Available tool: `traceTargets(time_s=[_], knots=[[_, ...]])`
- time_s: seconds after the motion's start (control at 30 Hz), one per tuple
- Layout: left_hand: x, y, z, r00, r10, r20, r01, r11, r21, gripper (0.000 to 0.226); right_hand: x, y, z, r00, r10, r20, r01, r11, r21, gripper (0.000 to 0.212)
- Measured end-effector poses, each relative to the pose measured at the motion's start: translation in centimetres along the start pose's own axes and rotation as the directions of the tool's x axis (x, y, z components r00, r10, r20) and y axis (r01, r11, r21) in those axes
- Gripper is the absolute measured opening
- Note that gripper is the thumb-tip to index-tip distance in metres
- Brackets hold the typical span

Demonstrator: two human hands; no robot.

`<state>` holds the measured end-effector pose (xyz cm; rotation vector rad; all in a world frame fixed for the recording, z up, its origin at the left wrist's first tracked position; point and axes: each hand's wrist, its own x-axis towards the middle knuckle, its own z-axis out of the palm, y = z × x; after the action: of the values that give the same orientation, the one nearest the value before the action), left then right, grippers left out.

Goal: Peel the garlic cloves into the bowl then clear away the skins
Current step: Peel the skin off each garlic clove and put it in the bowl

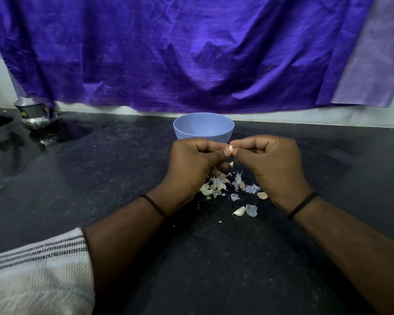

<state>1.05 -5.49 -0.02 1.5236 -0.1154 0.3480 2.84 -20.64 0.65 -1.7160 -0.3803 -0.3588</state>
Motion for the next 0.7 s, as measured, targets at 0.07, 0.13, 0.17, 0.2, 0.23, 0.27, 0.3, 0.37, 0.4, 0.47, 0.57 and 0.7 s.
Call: traceTargets(time_s=[0.07, 0.13, 0.17, 0.2, 0.23, 0.27, 0.3, 0.37, 0.4, 0.47, 0.57, 0.7], knots=[[0.00, 0.04, -0.03, 1.000, 0.014, 0.000, -0.014, 1.000, 0.011, 0.007, -0.01, -0.03, -0.03, 1.000, -0.002, 0.004, 0.002, 1.000, 0.004, 0.014], [-0.06, 0.13, 0.00, 1.000, 0.023, 0.003, -0.023, 0.999, 0.024, 0.009, -0.03, -0.11, -0.02, 1.000, -0.014, 0.007, 0.014, 1.000, -0.006, 0.014], [-0.11, 0.15, 0.01, 1.000, 0.026, 0.004, -0.026, 0.999, 0.027, 0.009, -0.07, -0.17, 0.02, 1.000, -0.020, 0.007, 0.020, 1.000, -0.009, 0.014], [-0.15, 0.15, 0.03, 1.000, 0.029, 0.005, -0.029, 0.999, 0.030, 0.009, -0.14, -0.25, 0.06, 1.000, -0.025, 0.006, 0.025, 1.000, -0.005, 0.013], [-0.18, 0.13, 0.06, 0.999, 0.034, 0.006, -0.034, 0.999, 0.033, 0.008, -0.21, -0.31, 0.10, 1.000, -0.029, 0.005, 0.029, 1.000, 0.004, 0.013], [-0.22, 0.11, 0.07, 0.999, 0.040, 0.007, -0.040, 0.999, 0.037, 0.007, -0.29, -0.35, 0.15, 0.999, -0.034, 0.004, 0.034, 0.999, 0.011, 0.012], [-0.25, 0.08, 0.10, 0.999, 0.046, 0.007, -0.046, 0.998, 0.040, 0.006, -0.33, -0.37, 0.19, 0.999, -0.039, 0.001, 0.039, 0.999, 0.013, 0.012], [-0.28, 0.00, 0.16, 0.999, 0.052, 0.011, -0.052, 0.997, 0.047, 0.005, -0.36, -0.32, 0.28, 0.999, -0.041, -0.011, 0.042, 0.999, 0.007, 0.011], [-0.29, -0.04, 0.18, 0.999, 0.052, 0.016, -0.053, 0.997, 0.051, 0.005, -0.31, -0.26, 0.32, 0.999, -0.036, -0.016, 0.036, 0.999, -0.001, 0.010], [-0.24, -0.08, 0.21, 0.999, 0.041, 0.019, -0.042, 0.998, 0.041, 0.005, -0.19, -0.09, 0.35, 0.999, -0.023, -0.023, 0.022, 0.999, -0.025, 0.010], [-0.01, -0.12, 0.09, 1.000, 0.006, 0.011, -0.006, 1.000, 0.003, 0.007, 0.04, 0.23, 0.25, 1.000, 0.014, -0.027, -0.014, 1.000, -0.021, 0.010], [0.14, -0.18, -0.07, 1.000, -0.016, 0.020, 0.016, 1.000, -0.008, 0.010, 0.08, 0.44, 0.28, 0.999, 0.042, -0.019, -0.042, 0.999, 0.000, 0.013]])
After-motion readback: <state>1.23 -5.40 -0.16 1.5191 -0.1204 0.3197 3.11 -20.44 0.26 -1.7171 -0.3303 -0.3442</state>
